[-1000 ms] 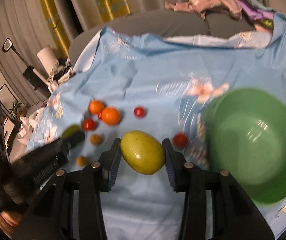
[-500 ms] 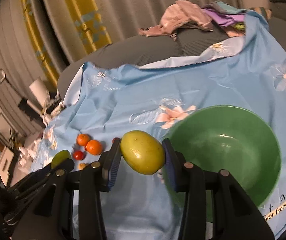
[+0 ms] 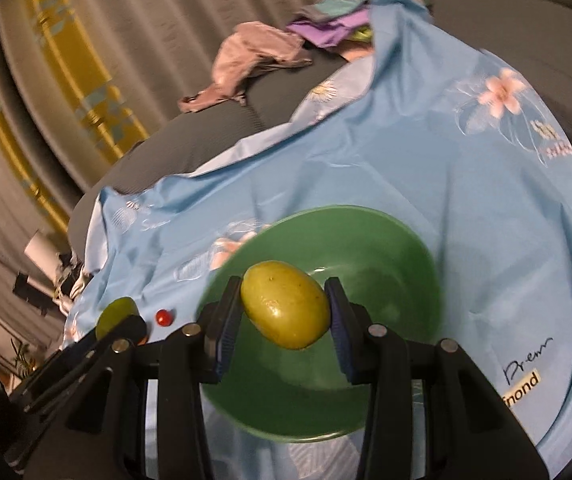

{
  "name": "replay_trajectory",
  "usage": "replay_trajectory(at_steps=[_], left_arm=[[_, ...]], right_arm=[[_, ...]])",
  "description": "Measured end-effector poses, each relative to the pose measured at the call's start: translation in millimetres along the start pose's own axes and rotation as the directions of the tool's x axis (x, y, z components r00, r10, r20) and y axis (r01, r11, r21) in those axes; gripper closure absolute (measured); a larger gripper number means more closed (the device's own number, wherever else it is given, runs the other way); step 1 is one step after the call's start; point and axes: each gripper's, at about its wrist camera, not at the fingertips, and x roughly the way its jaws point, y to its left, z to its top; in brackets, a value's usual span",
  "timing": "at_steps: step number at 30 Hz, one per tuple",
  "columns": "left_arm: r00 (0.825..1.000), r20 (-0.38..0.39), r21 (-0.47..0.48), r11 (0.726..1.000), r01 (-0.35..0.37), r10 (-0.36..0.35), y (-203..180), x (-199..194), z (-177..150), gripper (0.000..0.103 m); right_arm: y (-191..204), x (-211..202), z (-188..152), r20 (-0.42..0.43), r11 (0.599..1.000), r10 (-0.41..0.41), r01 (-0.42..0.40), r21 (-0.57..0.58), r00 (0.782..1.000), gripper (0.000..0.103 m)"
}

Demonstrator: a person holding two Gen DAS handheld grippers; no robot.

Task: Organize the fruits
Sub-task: 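Carry the mango and apple over the green bowl and open both tools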

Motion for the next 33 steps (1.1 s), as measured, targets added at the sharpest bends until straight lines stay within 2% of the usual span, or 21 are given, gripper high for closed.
replay_trajectory(at_steps=[4,12,33], left_arm=[[0.999,-0.034,0.029,0.999,0.031,-0.03,-19.2,14.8,-5.3,0.067],[0.99,-0.128,0.05,0.996,0.071,-0.064,-35.9,42.8,-16.3,0.067],[0.977,-0.187,0.048,0.993,0.108,-0.097,-41.0,59.7,-25.2,0.067]], right_arm=[[-13.9,4.3,0.1,-0.02,0.999,-0.024,0.025,0.046,1.0,0.061],[-17.8,12.1,-2.5,-0.046,0.998,-0.035,0.038,0.049,0.998,0.061],[-17.0,25.0,-3.2,-0.09,0.995,-0.102,0.103,0.006,0.991,0.061]])
